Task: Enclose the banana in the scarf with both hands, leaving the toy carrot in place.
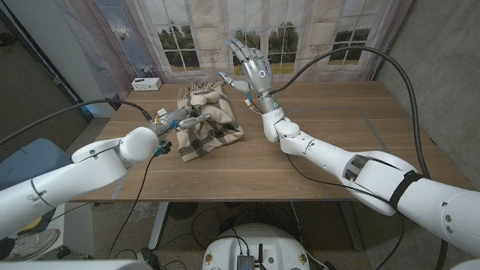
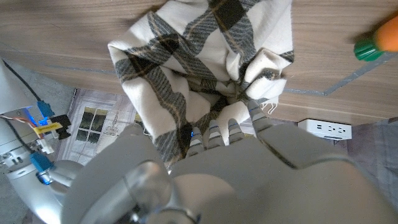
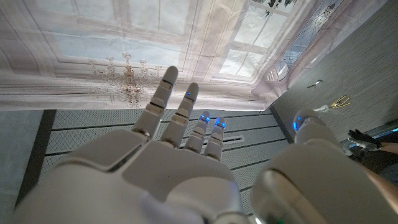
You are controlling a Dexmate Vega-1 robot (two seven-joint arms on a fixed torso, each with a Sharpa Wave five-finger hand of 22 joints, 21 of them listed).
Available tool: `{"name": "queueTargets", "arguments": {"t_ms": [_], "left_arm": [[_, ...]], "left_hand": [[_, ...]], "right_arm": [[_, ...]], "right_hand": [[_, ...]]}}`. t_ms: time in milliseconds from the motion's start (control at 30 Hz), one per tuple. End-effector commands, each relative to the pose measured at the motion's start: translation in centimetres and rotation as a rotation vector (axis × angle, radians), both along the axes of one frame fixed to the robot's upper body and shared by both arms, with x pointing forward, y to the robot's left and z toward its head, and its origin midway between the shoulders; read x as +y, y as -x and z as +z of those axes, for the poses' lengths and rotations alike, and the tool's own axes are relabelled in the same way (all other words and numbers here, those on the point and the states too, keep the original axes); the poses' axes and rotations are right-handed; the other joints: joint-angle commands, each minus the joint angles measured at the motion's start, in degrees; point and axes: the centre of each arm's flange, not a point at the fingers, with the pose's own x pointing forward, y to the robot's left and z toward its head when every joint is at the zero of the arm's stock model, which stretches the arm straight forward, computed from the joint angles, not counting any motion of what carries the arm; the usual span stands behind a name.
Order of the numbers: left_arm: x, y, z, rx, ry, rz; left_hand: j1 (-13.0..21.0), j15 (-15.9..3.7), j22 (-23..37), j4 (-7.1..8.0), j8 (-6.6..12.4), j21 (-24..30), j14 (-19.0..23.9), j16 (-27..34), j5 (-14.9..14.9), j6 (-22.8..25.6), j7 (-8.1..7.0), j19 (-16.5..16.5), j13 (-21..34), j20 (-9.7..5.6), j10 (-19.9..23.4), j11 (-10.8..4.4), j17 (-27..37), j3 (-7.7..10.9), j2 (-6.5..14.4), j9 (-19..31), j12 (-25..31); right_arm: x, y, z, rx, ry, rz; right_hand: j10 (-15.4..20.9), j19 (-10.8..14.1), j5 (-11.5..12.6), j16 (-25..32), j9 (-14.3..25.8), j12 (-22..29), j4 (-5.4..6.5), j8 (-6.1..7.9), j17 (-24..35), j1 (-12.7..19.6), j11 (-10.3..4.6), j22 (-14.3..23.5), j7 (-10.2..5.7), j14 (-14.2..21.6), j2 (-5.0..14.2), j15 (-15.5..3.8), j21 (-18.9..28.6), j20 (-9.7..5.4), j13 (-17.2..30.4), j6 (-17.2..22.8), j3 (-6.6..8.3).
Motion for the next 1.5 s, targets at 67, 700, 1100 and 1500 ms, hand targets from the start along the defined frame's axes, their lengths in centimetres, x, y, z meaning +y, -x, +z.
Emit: {"name": "queueTargets", "arguments": {"t_ms": [67,700,1100,1500], "left_arm": [[-0.7,6.1,-0.2,-0.17,0.018,-0.009],[-0.5,9.3,0.4,-0.324,0.031,-0.024],[1.5,6.7,0.2,-0.448,0.149,-0.034],[2.4,3.2,0.3,-0.502,0.242,-0.183]], "left_hand": [[0.1,-0.27,0.15,-0.2,0.58,0.45,0.8,0.66,0.09,1.1,-0.14,0.44,0.05,0.53,1.21,0.05,0.06,-0.04,0.55,0.17,0.7],[0.24,-0.97,0.06,-0.63,0.96,1.17,2.81,1.1,-0.11,3.0,-0.06,2.16,-0.03,0.48,3.01,-0.42,-0.03,-0.03,0.51,0.14,1.32],[0.86,-1.3,0.01,-0.92,0.81,1.4,3.71,1.15,-0.08,3.23,-0.6,2.8,-0.07,0.55,2.55,-1.15,-0.07,0.74,1.72,0.13,1.05],[1.47,-2.42,-0.04,-1.33,0.75,1.53,4.2,1.05,-0.2,3.55,-1.36,3.23,-0.11,0.24,2.63,-1.72,-0.12,1.43,2.4,0.11,1.03]], "right_arm": [[-0.5,-0.5,-0.1,0.034,-0.052,-0.007],[-0.9,-0.9,0.1,0.049,-0.087,-0.013],[-1.9,-0.5,-0.2,0.132,-0.154,0.04],[-4.4,0.2,0.7,0.464,-0.257,0.318]], "right_hand": [[0.81,0.45,0.68,0.25,0.17,0.55,-0.18,0.33,-0.13,-0.39,0.3,0.34,-0.07,0.05,0.24,-8.31,-0.22,0.1,0.01,0.9,-0.2],[1.48,0.49,1.06,0.43,0.11,0.75,-0.49,0.64,-0.53,-0.4,0.18,0.36,-0.01,0.04,0.64,-8.26,-0.63,0.03,-0.16,1.82,-0.37],[3.04,0.95,1.39,0.6,0.06,1.21,-0.79,1.33,-0.89,0.02,0.71,0.39,0.1,-0.13,1.72,-7.85,-0.9,0.03,-0.33,4.09,0.02],[6.31,0.15,0.51,1.21,0.0,1.85,-0.64,2.31,-1.44,-0.13,5.51,0.55,2.7,-0.21,4.4,-4.64,-2.12,0.65,-0.56,8.86,1.09]]}}
